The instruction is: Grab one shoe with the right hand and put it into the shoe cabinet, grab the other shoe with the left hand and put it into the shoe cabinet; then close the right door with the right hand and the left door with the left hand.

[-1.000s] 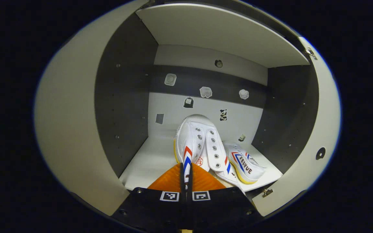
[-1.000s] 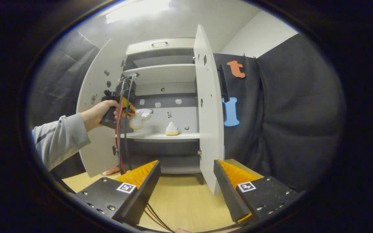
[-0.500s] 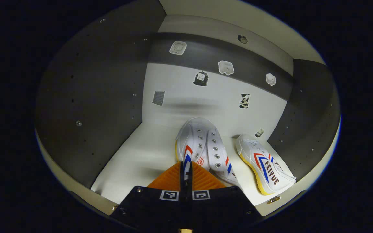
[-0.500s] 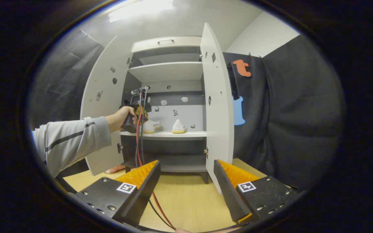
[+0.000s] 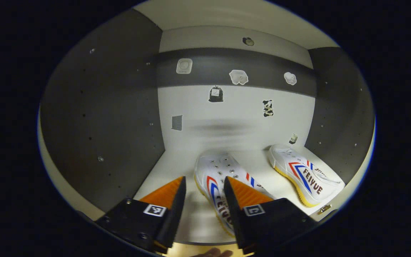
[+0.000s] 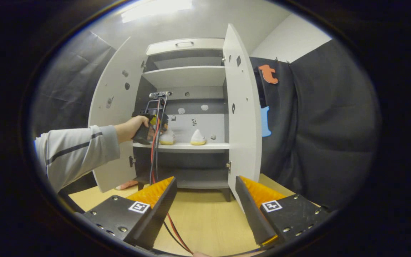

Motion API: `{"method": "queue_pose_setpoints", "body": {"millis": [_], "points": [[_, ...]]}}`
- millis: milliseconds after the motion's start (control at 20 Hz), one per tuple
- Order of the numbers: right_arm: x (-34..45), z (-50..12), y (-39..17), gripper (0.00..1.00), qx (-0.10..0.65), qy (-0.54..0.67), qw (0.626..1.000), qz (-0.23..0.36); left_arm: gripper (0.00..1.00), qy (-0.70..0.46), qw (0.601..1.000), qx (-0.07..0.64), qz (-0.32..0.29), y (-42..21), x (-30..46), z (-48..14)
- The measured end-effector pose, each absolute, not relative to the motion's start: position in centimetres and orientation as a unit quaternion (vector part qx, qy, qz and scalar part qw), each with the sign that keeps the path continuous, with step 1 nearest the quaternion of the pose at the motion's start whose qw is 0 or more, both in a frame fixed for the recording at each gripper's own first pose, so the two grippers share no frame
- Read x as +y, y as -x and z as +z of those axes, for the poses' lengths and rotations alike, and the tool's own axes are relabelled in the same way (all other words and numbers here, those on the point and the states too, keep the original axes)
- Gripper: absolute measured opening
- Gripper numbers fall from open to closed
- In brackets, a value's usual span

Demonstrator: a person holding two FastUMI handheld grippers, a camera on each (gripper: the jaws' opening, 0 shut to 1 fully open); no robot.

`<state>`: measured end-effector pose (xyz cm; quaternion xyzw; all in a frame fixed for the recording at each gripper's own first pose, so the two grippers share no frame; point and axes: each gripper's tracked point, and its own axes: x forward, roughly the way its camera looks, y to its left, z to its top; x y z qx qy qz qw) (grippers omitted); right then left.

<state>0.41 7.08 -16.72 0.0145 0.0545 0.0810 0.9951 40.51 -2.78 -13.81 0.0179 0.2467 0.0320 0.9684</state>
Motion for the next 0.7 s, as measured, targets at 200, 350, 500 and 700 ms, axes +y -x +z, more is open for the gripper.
{"method": "queue_pose_setpoints", "body": {"millis": [200,350,500,700], "points": [[7.2,-16.3,-0.2,0.98,0.053,-0.027,0.994,0.092,0.93,-0.047,0.979,0.195,0.043,-39.6,-2.4,-10.0],[6.7,-15.8,0.0,0.98,0.047,-0.029,0.995,0.086,0.99,-0.053,0.982,0.18,0.029,-37.6,-3.4,-7.3],[6.6,-15.6,0.1,0.98,0.045,-0.031,0.995,0.083,0.98,-0.06,0.984,0.162,0.032,-35.0,-3.8,-4.7],[6.4,-15.4,0.3,0.98,0.042,-0.027,0.996,0.08,0.98,-0.051,0.991,0.122,0.029,-30.1,-4.0,-1.0]]}}
